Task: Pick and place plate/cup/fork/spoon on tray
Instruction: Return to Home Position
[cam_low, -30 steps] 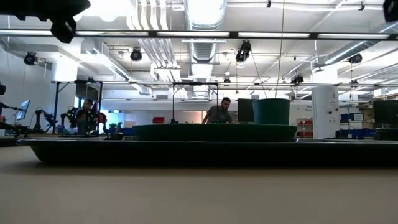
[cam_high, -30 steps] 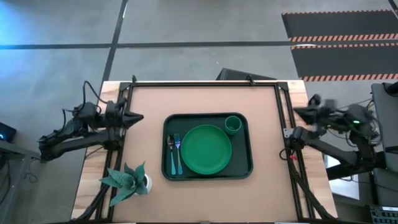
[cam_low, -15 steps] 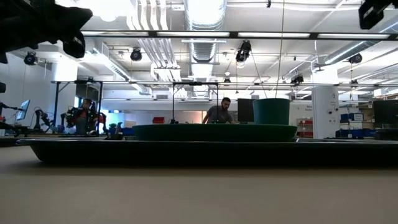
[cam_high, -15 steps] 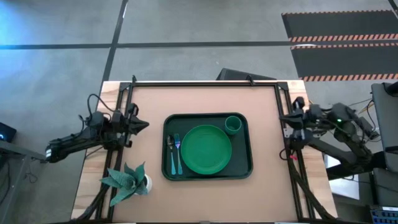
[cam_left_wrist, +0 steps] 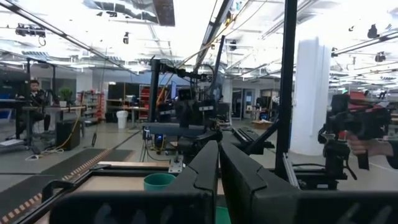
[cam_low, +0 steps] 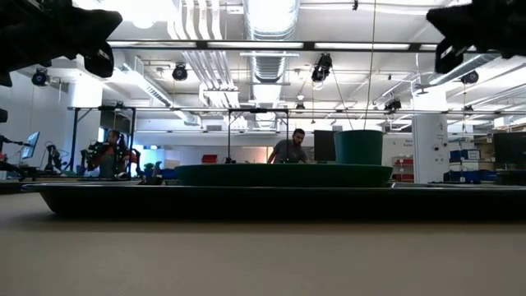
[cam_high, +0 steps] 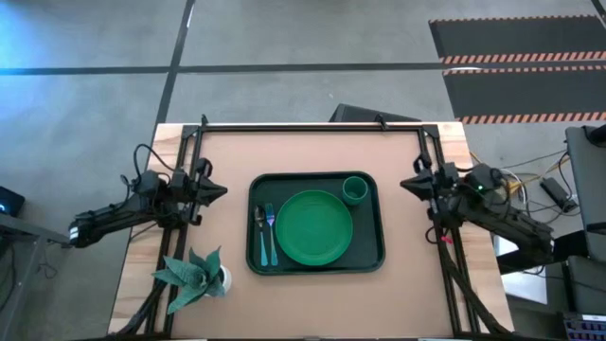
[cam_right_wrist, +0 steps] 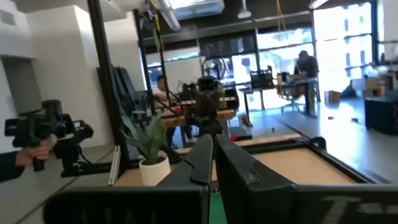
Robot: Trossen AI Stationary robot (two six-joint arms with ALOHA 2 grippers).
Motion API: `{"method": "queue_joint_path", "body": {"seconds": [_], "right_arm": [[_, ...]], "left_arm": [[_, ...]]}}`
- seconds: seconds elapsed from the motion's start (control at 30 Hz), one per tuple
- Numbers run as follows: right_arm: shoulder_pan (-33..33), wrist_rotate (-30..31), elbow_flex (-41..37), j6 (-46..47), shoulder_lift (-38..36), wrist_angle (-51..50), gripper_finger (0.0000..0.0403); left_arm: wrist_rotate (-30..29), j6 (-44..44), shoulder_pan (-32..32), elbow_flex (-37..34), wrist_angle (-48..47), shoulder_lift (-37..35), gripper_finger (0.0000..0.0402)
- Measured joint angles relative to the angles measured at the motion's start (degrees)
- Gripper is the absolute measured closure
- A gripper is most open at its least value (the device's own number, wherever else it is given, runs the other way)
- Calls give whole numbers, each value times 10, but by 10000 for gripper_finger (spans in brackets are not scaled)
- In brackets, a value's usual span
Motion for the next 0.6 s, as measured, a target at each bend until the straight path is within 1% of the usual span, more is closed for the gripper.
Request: {"method": "queue_joint_path", "body": {"seconds": [0.27,0.3,0.4,0.47,0.53,0.6], "right_arm": [[0,-7,-102,41,0,133,394],[0,-7,-104,43,0,146,394],[0,-5,-104,33,0,147,394],[-2,-2,-104,26,0,140,394],[-2,25,-104,13,1,124,394],[-2,83,-104,3,1,93,394]], "left_arm": [[0,18,0,-8,-1,-1,402],[0,20,0,-8,-1,1,402],[-1,32,0,-8,-1,3,402],[-14,50,0,-8,-2,3,402],[-48,65,0,-8,-10,3,402],[-90,75,0,-8,-11,3,402]]}}
